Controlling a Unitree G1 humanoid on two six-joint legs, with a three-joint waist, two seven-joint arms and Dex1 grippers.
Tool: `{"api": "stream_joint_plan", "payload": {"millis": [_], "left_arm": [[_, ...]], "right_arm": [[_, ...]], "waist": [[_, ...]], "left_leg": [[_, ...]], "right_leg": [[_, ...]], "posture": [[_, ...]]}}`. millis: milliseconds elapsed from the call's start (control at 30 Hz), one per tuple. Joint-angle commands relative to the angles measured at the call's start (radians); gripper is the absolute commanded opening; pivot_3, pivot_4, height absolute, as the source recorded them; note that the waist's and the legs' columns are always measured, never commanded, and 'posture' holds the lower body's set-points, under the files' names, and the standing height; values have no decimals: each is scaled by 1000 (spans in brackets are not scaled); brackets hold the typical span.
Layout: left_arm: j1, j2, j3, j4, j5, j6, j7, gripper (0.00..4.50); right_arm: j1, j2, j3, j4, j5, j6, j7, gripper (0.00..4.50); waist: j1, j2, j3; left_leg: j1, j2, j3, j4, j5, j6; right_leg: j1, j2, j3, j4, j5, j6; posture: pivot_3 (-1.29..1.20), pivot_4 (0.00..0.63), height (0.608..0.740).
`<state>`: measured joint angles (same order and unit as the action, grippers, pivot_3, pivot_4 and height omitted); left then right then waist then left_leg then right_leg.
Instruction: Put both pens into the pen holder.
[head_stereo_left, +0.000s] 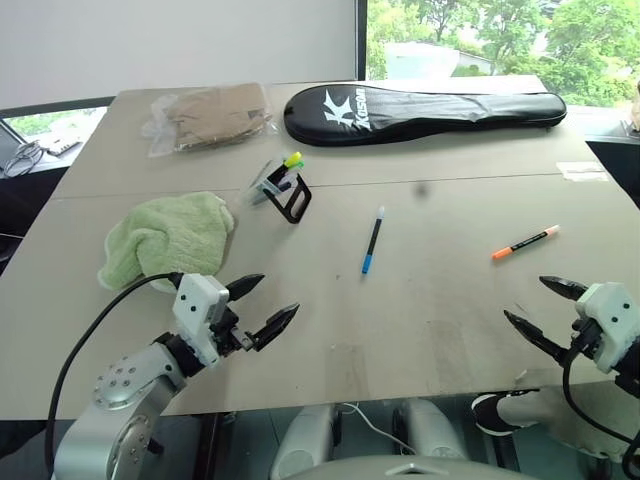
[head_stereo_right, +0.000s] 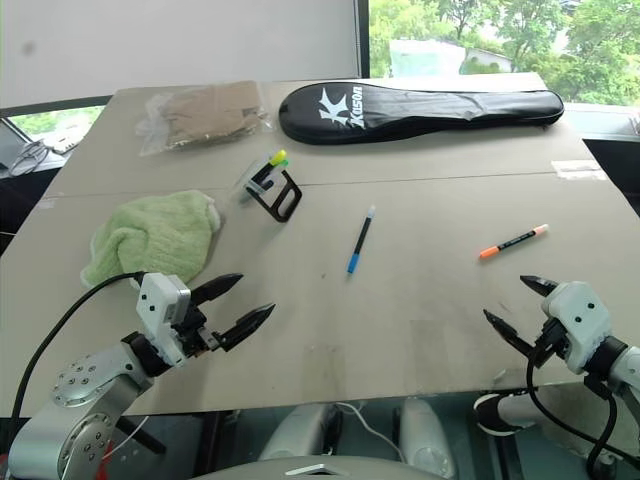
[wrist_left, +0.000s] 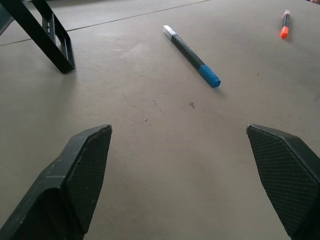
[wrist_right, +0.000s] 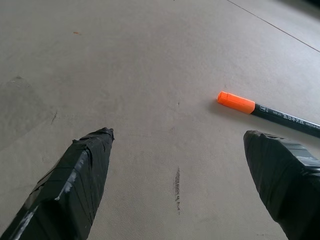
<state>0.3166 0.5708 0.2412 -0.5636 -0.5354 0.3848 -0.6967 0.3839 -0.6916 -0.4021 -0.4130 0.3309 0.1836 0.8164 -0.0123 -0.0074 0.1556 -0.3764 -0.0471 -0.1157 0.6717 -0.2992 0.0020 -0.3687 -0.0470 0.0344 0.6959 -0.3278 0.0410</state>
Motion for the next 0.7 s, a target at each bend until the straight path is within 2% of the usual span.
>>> {"api": "stream_joint_plan", "payload": {"millis": [33,133,167,267,400,567,700], "left_arm": [[-40,26,-3,-19,-39,-15,-60,4500],[-113,100,-63,-31,-71,-54,-234,4500],[-131,112,-72,-28,-80,-61,-266,4500],[-192,132,-94,-19,-105,-55,-313,4500],[-259,136,-130,-20,-108,-50,-335,4500],[-294,121,-167,-27,-86,-59,-318,4500],[-289,108,-182,-40,-74,-64,-293,4500]], "right_arm": [[-36,-32,-26,26,-6,-34,16,4435],[-228,-180,54,160,-69,-7,78,4435],[-295,-224,92,214,-95,-10,102,4435],[-495,-312,226,384,-186,-13,154,4435],[-773,-379,461,624,-388,-49,251,4435],[-1196,-285,702,1057,-565,-190,422,4435],[-1406,-199,801,1358,-664,-296,474,4435]], "waist": [[0,0,0],[-7,2,2],[-7,3,3],[-16,3,4],[-20,3,5],[-36,3,7],[-33,2,8]], "left_leg": [[0,0,0,0,0,0],[1,-1,1,1,0,0],[6,-1,3,0,0,1],[14,0,7,-3,-2,5],[11,3,5,-5,-1,2],[5,2,11,-4,-1,2],[2,3,9,-3,-1,1]], "right_leg": [[0,0,0,0,0,0],[1,0,0,0,0,0],[6,0,2,-1,0,0],[11,0,4,-1,0,0],[8,2,3,-3,0,-1],[1,1,4,-3,0,0],[-2,1,5,-2,0,0]], "posture": [[0,150,740],[0,150,740],[0,150,740],[0,150,740],[0,150,740],[0,150,740],[0,150,740]]}}
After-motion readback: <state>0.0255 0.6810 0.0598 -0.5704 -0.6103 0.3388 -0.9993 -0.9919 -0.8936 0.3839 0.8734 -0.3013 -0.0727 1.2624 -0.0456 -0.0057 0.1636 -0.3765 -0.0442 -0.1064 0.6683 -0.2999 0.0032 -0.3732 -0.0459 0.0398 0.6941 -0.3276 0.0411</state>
